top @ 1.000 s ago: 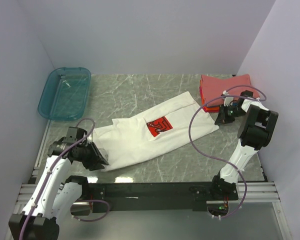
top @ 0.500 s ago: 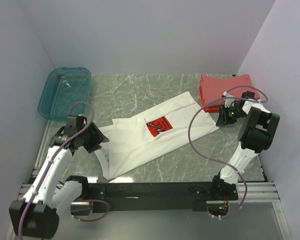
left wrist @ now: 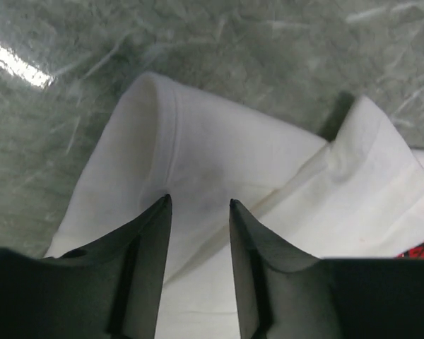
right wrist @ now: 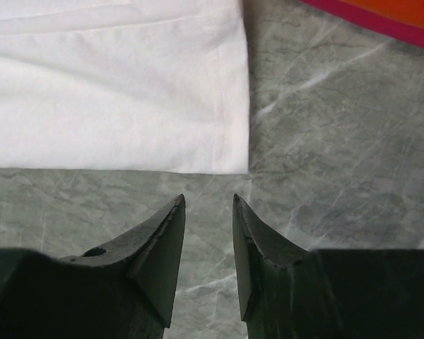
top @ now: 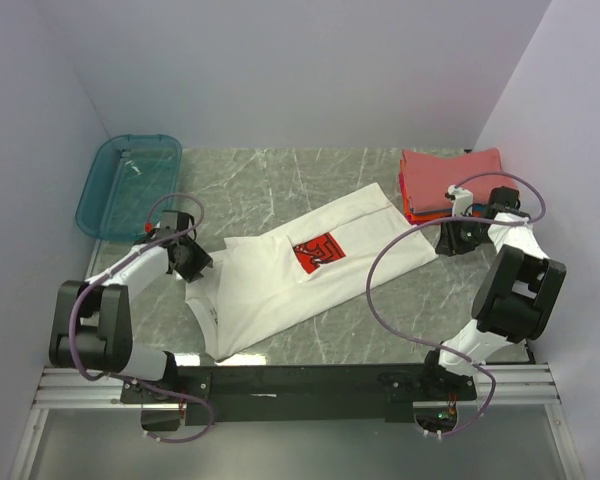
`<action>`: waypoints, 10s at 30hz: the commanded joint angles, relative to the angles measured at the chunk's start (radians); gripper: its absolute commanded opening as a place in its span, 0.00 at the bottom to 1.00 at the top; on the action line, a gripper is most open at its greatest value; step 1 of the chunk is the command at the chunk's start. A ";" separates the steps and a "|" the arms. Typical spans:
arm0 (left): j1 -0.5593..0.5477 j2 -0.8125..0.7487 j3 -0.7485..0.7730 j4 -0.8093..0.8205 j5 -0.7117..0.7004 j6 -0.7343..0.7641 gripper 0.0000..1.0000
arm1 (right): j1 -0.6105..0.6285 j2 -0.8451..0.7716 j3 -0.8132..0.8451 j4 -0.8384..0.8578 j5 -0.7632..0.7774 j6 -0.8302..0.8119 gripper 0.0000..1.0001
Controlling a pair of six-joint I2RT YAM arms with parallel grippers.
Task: Fold and stack the t-shirts
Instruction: Fold the tshirt
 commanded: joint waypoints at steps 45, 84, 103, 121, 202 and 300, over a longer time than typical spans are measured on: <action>0.097 0.535 1.114 -0.046 0.060 0.334 0.49 | 1.333 0.140 0.139 0.375 0.355 -0.209 0.55; 0.384 -0.476 0.205 0.021 0.243 0.406 0.76 | 1.450 0.602 0.791 0.110 0.409 0.129 0.44; 0.386 -0.490 0.032 0.077 0.352 0.414 0.76 | 1.030 -0.185 -0.287 0.136 0.360 -0.102 0.55; 0.386 -0.520 0.015 0.077 0.364 0.418 0.76 | 1.085 -0.216 -0.399 0.066 0.325 -0.149 0.00; 0.289 -0.309 -0.031 0.231 0.577 0.257 0.73 | 0.666 0.774 0.978 0.115 0.317 0.946 0.28; 0.185 -0.198 0.267 0.214 0.447 0.503 0.74 | 0.630 0.815 1.093 0.213 0.133 1.159 0.54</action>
